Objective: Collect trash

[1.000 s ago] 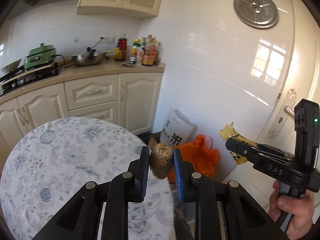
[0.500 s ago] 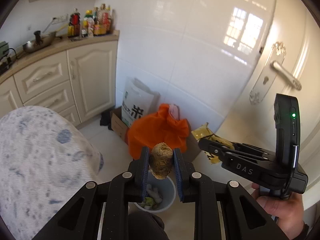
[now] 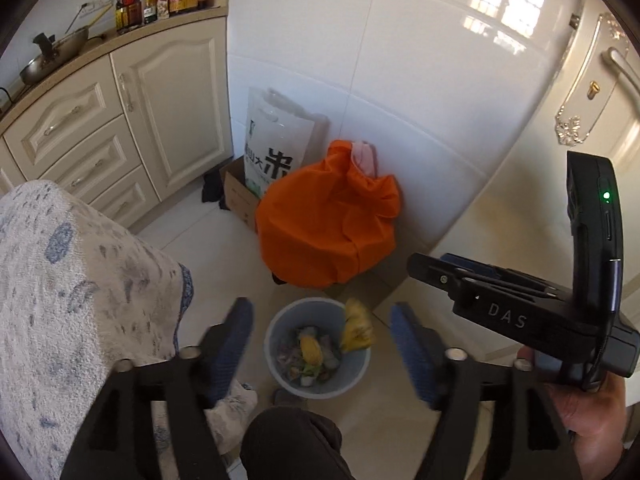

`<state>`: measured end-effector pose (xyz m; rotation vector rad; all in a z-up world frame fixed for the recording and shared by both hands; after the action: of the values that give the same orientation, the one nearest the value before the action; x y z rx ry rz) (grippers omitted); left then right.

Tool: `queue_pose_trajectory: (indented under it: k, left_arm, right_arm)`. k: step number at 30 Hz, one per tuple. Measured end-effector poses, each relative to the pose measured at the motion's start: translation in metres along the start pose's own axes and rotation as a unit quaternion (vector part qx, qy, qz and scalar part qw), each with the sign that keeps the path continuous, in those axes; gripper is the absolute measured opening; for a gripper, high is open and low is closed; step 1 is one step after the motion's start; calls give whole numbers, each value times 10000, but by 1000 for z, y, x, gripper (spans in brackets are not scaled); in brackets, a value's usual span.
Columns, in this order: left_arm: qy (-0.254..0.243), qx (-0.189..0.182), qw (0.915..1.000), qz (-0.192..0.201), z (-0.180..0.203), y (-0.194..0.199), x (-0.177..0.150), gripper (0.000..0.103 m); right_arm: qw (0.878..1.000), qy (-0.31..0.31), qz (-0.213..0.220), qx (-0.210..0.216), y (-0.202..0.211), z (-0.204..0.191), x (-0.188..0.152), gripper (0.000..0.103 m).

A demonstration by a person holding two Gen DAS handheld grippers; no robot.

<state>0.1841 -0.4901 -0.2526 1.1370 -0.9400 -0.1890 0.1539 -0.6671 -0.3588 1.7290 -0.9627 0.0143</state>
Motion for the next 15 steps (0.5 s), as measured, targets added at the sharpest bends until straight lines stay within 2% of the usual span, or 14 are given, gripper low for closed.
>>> queue_pose_trajectory:
  k: [1, 2, 3, 4, 5, 6, 8, 15]
  left_arm:
    - [-9, 12, 10000, 19, 1, 0, 2, 79]
    - [-34, 36, 10000, 32, 3, 1, 1, 85]
    - [-62, 91, 9999, 68, 3, 3, 2, 87]
    - [-91, 158, 9997, 139, 3, 7, 2, 90]
    - [-115, 215, 9995, 209, 4, 13, 2, 94]
    - [-127, 253, 9992, 273, 3, 19, -2, 96]
    - [-122, 371, 9982, 461, 3, 36, -7, 102]
    - [31, 963, 9897, 1058, -13, 108, -30, 102]
  right_arm:
    - [10000, -21, -2, 7, -1, 1, 0, 51]
    - [10000, -45, 4, 14, 0, 2, 0, 59]
    - [10000, -83, 30, 7, 2, 2, 0, 73]
    - [9999, -111, 65, -15, 3, 2, 0, 82]
    - [9998, -149, 116, -39, 5, 2, 0, 97]
    - [9996, -193, 183, -46, 9, 2, 0, 103]
    - [9994, -247, 243, -66, 16, 0, 0, 103]
    - [9990, -11, 454, 28, 51, -39, -1, 103]
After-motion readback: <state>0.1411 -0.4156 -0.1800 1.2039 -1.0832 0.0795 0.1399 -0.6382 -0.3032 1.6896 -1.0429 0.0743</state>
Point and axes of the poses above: each gripper's, at about its wrist camera, not at the fingertips, and y roughly against the way its jaws point, z to its right, x to its top, the point moved 5 cm from there along -y, roughly the way its jaws point, and after that the axes turned 2 degrees about x, right-handed, at the moved point
